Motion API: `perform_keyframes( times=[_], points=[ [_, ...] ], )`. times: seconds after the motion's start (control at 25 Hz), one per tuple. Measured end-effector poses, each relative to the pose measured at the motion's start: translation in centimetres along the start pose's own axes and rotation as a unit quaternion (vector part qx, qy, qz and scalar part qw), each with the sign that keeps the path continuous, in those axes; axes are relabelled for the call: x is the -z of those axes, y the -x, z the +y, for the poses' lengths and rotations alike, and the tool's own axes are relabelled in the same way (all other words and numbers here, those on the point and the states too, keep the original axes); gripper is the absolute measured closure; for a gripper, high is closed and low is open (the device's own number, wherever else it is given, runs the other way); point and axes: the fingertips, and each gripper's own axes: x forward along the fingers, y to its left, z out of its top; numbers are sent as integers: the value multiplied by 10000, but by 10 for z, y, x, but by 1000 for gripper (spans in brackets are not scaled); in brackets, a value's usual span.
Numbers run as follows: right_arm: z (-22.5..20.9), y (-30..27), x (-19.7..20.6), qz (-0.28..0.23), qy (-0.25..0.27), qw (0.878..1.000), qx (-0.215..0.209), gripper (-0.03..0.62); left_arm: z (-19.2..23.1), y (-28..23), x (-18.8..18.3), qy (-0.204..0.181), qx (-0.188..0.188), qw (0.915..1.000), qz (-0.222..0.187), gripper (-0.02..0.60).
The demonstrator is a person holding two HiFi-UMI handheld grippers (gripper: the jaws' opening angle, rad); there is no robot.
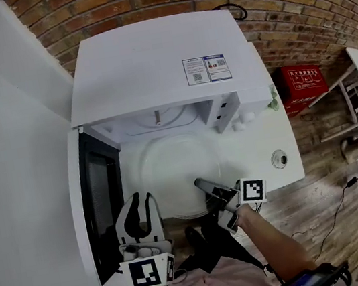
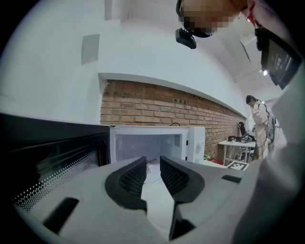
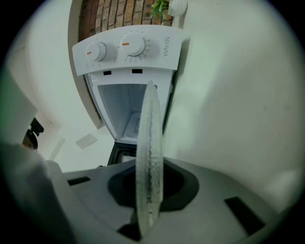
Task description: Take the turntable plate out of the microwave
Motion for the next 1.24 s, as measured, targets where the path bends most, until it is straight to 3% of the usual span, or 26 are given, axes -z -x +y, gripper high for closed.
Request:
perform_keyframes(
  times=[1.24],
  points=[
    [1,1,3,101,27,9999,-73,565,2,1,-7,18,-108,9999,-109,485]
  ],
)
